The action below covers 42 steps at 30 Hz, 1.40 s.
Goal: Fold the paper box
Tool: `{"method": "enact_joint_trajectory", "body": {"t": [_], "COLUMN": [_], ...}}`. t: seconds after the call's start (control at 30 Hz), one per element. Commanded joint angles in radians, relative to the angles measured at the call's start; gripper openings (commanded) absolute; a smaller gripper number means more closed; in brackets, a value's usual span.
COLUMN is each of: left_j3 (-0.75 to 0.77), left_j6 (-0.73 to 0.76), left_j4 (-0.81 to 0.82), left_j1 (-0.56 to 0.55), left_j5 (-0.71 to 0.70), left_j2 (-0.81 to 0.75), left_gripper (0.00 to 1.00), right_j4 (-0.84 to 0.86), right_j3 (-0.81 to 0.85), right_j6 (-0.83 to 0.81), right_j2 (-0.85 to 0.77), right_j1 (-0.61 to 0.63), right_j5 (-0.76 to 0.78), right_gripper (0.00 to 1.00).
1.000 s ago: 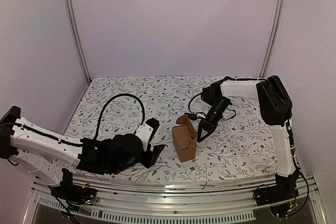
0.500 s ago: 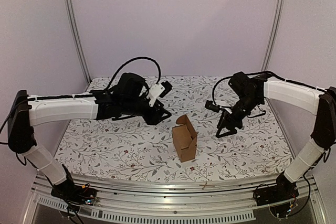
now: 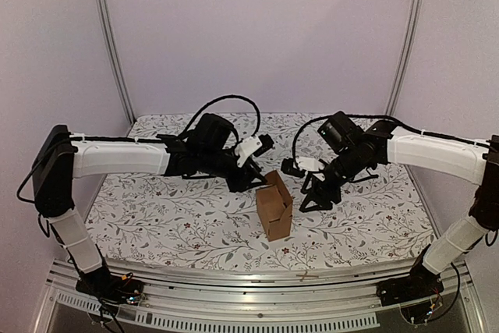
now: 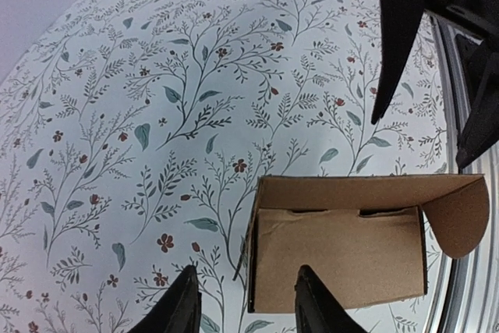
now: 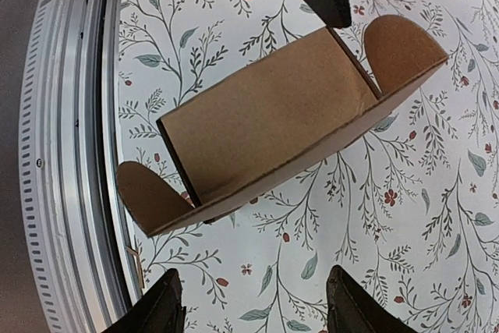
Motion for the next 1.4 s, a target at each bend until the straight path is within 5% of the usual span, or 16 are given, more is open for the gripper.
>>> {"method": "enact_joint_trajectory", "body": {"t": [0.0,0.47,0.77,1.37], "left_j3": [0.019,-0.103,-0.206,-0.202], "left_j6": [0.013,-0.060,-0.161,-0.233], "left_j4": [0.046,0.230,0.271,0.227], "left_j1": [0.005,0.004,-0.017,-0.071], "left_j5": [0.042,0.038,-0.077,-0.221], "left_j2": [0.043,-0.009,-0.090,-0.085], "left_gripper": [0.39,0.09,0.06,0.03], "right_j4": [0.031,0.074,0.094,0.059], "right_j3": [0.015,0.032,0.044,0.053], "right_j6": [0.025,0.059,0.086,0.030], "right_j2": [0.036,0.057,0.074,0.063], "right_j1": [0.049,0.071,0.071,0.081], "right_j5": [0.020,0.052,0.157,0.029], "right_gripper": [0.61,0.58,0.56,0.60]}}
